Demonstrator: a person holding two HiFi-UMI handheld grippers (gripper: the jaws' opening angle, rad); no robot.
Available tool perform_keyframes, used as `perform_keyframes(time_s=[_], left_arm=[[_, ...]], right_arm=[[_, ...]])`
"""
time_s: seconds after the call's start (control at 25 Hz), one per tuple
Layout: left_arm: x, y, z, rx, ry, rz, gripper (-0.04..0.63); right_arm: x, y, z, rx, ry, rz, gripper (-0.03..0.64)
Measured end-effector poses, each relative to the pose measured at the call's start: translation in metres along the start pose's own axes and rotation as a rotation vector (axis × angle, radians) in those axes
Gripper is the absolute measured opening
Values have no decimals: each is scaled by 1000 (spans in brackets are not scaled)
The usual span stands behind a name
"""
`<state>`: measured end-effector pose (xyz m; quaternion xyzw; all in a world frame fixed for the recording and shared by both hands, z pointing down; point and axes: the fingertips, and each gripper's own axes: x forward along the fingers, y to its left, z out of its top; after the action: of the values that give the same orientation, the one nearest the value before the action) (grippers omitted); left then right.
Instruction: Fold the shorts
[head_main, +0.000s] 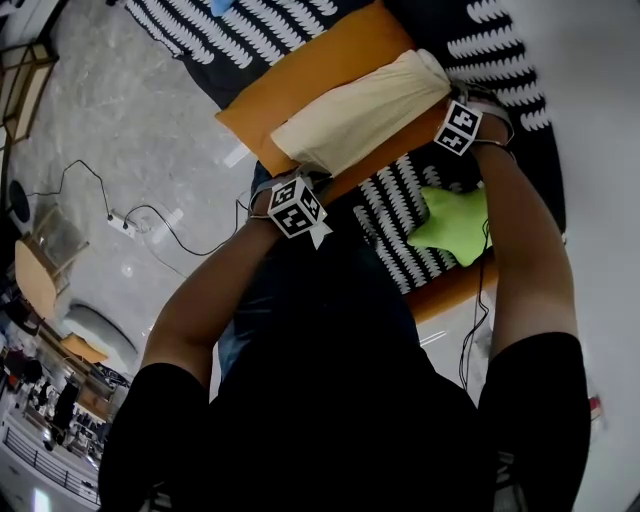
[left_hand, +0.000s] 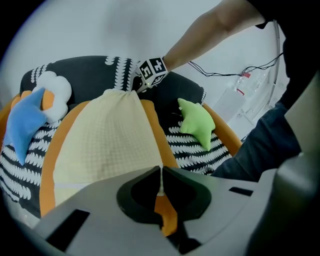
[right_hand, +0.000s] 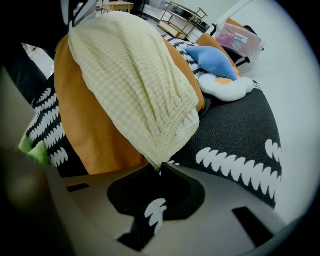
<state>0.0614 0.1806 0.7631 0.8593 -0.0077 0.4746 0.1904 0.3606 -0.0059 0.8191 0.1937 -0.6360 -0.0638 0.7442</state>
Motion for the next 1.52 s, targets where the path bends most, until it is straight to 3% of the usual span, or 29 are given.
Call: perform_keyframes(time_s=[0.44, 0.56, 0.88, 1.2, 1.36, 1.52], left_arm=[[1, -2, -7, -48, -2, -16, 35], [-2, -14, -8, -63, 10, -56, 166], [-29, -9, -6, -75, 2, -82, 224], [-54, 54, 26, -79, -6, -24, 235], [-54, 80, 69, -109, -24, -20, 238], [-46, 110, 108, -148, -52, -30, 238]], right_arm=[[-3, 12, -9, 176, 7, 33, 94], [-12, 22, -16, 260, 1, 52, 113], [-32, 33, -14, 541, -84, 100, 127], [-52, 9, -3, 918, -251, 112, 135], [-55, -3, -2, 1085, -338, 131, 150], [-48, -15, -1, 1187, -407, 133, 167]])
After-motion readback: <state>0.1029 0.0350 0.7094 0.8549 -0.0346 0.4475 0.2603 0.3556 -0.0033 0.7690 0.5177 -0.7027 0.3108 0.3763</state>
